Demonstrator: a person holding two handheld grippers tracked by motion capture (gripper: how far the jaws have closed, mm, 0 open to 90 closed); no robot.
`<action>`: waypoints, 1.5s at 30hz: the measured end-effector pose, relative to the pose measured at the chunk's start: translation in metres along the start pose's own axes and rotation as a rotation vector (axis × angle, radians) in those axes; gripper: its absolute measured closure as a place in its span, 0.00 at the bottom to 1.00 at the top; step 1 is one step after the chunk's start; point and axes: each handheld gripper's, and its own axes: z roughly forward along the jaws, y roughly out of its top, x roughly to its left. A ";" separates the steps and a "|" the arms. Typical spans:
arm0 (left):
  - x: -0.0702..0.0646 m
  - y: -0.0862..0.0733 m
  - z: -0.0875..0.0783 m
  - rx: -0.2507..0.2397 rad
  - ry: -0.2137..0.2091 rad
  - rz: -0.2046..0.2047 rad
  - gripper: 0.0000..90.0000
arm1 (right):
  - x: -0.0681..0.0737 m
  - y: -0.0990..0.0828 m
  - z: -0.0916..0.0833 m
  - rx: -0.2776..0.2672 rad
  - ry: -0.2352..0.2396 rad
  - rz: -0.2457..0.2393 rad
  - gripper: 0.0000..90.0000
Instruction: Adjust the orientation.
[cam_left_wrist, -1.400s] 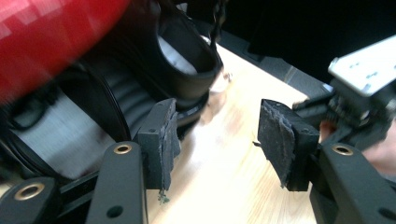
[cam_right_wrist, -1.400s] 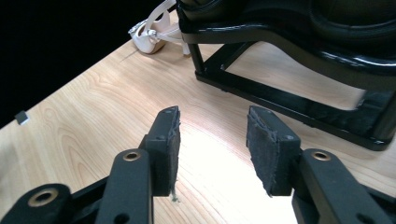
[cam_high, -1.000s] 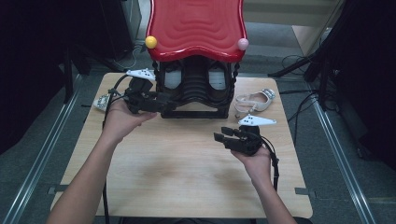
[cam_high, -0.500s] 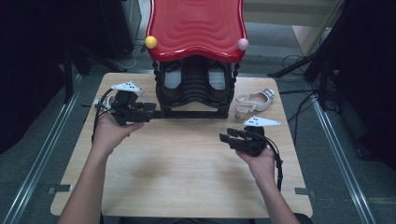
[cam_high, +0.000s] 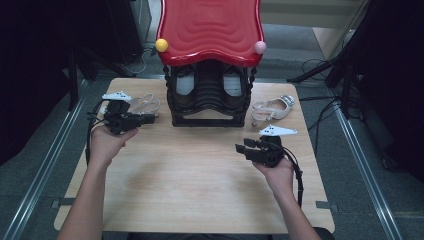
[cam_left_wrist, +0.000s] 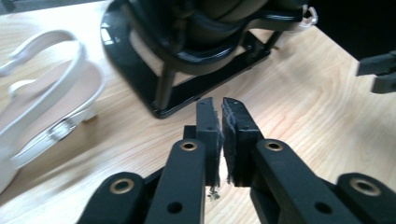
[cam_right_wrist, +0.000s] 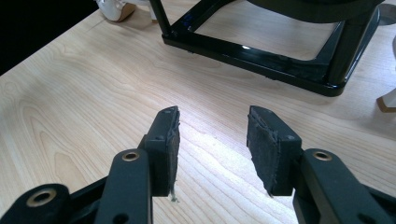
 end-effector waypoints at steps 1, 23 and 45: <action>0.004 -0.001 -0.001 0.004 0.000 -0.002 0.97 | 0.000 0.000 0.000 0.005 -0.001 -0.001 0.61; 0.063 0.015 0.011 -0.001 0.072 -0.113 1.00 | 0.016 -0.013 0.002 0.020 0.014 0.000 0.59; 0.096 0.028 0.041 0.015 0.158 -0.179 1.00 | 0.017 -0.017 0.006 0.042 0.019 -0.011 0.59</action>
